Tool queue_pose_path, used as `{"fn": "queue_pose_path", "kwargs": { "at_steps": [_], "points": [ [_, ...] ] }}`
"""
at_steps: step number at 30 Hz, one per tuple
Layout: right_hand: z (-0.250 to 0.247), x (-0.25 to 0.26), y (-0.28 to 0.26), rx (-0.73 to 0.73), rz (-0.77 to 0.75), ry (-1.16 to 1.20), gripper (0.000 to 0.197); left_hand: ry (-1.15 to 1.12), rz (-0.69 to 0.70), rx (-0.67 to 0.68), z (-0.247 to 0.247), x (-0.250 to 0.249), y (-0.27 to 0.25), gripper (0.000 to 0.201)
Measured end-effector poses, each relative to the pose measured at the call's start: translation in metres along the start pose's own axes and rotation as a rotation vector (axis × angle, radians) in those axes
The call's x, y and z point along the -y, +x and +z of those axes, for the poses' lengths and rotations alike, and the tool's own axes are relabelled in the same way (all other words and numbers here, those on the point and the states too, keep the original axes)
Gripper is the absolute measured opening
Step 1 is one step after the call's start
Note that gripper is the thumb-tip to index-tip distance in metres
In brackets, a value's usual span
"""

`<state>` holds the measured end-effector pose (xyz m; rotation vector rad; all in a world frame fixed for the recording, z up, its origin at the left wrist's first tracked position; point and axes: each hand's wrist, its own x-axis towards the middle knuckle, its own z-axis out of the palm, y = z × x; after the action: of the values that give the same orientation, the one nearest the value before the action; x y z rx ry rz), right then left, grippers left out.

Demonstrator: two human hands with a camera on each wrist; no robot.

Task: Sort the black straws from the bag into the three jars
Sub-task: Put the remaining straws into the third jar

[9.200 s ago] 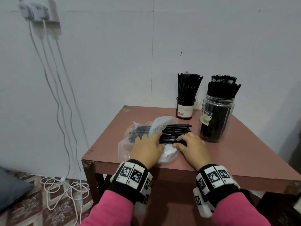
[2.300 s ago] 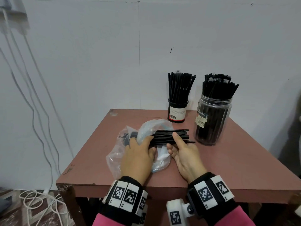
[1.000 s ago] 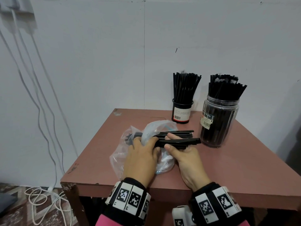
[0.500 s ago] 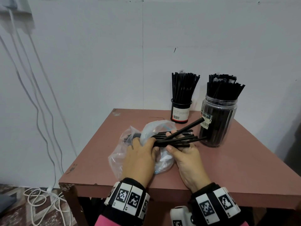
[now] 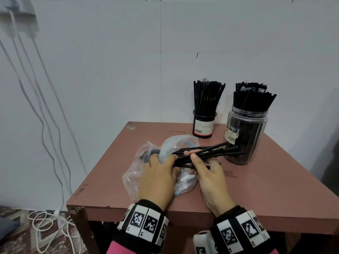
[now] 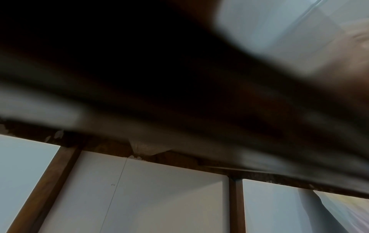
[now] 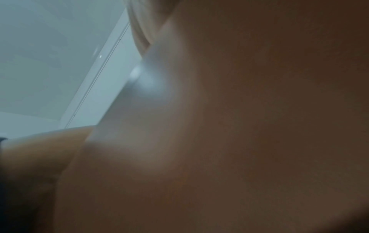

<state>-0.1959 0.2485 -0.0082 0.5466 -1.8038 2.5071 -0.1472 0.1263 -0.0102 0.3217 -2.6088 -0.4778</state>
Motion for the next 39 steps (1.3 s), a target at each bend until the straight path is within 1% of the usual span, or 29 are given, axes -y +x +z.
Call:
{"fn": "queue_pose_path", "kwargs": {
  "at_steps": [2,4,5,6,7,10,13,15,18,20,23,27,29,31,34,37,39],
  "points": [
    [0.0,0.002,-0.001,0.044,0.017,0.035,0.023,0.003,0.015,-0.007,-0.001,0.0,-0.001,0.031],
    [0.001,0.002,-0.001,0.119,0.083,0.1,0.041,0.005,0.023,-0.002,-0.001,0.0,-0.001,0.029],
    [0.001,0.002,-0.001,0.15,0.101,0.11,0.047,0.001,0.025,0.0,-0.001,0.001,-0.001,0.029],
    [0.002,0.001,0.0,0.16,0.098,0.098,0.047,-0.009,0.024,0.0,-0.001,0.001,-0.001,0.03],
    [0.002,0.002,-0.001,0.156,0.079,0.074,0.042,-0.023,0.023,-0.002,-0.001,0.001,-0.001,0.029],
    [0.004,0.002,-0.002,0.147,0.004,-0.028,0.018,-0.037,0.016,0.002,-0.001,0.001,0.0,0.029],
    [0.006,0.003,-0.003,0.144,-0.032,-0.039,0.014,-0.04,-0.003,0.005,0.0,0.001,0.001,0.032],
    [0.007,0.006,-0.003,0.095,-0.042,0.024,0.016,-0.04,-0.025,0.004,0.0,0.0,0.001,0.032],
    [0.005,0.01,-0.001,-0.043,-0.068,0.091,0.02,-0.038,-0.052,0.0,-0.001,-0.002,0.001,0.03],
    [0.003,0.012,0.001,-0.129,-0.093,0.097,0.02,-0.039,-0.055,-0.005,-0.001,-0.001,0.001,0.03],
    [0.0,0.014,0.003,-0.274,-0.111,0.062,0.018,-0.044,-0.049,-0.014,0.0,0.0,0.001,0.031],
    [-0.009,0.016,0.001,-0.469,-0.144,-0.061,0.022,-0.036,-0.044,-0.018,0.0,0.0,0.0,0.032],
    [-0.011,0.02,0.001,-0.525,-0.148,-0.081,0.025,-0.046,-0.05,-0.024,0.0,0.0,0.0,0.031],
    [-0.01,0.023,0.001,-0.51,-0.113,-0.06,0.023,-0.051,-0.057,-0.026,0.001,0.0,0.001,0.032],
    [-0.001,0.023,0.001,-0.43,0.005,-0.028,0.021,-0.06,-0.052,-0.032,0.0,-0.001,0.001,0.034],
    [0.007,0.019,0.006,-0.379,0.08,-0.001,0.022,-0.093,-0.005,-0.048,-0.003,-0.002,0.0,0.039],
    [0.011,0.017,0.009,-0.333,0.116,0.003,0.022,-0.115,0.022,-0.058,-0.005,-0.002,-0.001,0.046]
  ]
}}
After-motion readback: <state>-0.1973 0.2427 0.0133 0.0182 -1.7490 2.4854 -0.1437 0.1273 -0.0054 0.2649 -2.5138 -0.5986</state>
